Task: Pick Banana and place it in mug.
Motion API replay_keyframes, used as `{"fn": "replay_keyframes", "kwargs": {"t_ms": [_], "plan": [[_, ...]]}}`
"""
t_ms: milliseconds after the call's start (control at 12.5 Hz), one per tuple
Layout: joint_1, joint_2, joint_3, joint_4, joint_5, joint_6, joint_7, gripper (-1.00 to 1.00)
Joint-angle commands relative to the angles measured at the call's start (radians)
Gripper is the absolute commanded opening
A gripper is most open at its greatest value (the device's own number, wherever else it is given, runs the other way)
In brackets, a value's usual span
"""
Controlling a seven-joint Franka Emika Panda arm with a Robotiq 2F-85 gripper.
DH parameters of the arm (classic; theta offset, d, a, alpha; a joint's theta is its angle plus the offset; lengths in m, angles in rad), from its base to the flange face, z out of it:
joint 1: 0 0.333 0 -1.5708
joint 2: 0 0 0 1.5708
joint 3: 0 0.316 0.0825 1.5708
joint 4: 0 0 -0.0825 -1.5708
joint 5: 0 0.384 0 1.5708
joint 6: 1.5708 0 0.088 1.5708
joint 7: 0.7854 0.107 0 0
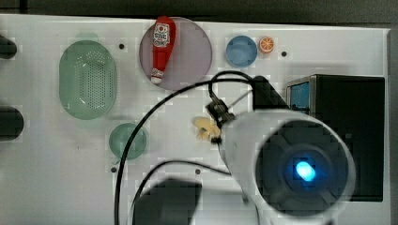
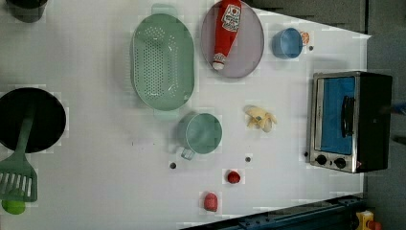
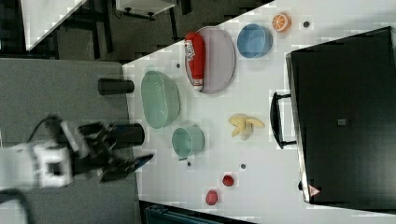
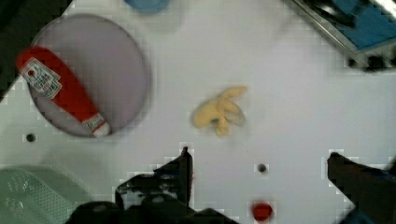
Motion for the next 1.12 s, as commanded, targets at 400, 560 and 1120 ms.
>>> {"fn": "replay_keyframes", "kwargs": {"t_ms": [400, 560, 1120], "plan": [[0.026, 0.302, 0.018, -0.320, 0.001, 0.445, -0.371, 1.00], [0.026, 0.387, 0.018, -0.343, -0.007, 0.557, -0.541, 1.00], [0.028, 0.619, 0.020, -0.357, -0.007, 0.811, -0.750, 1.00]]}}
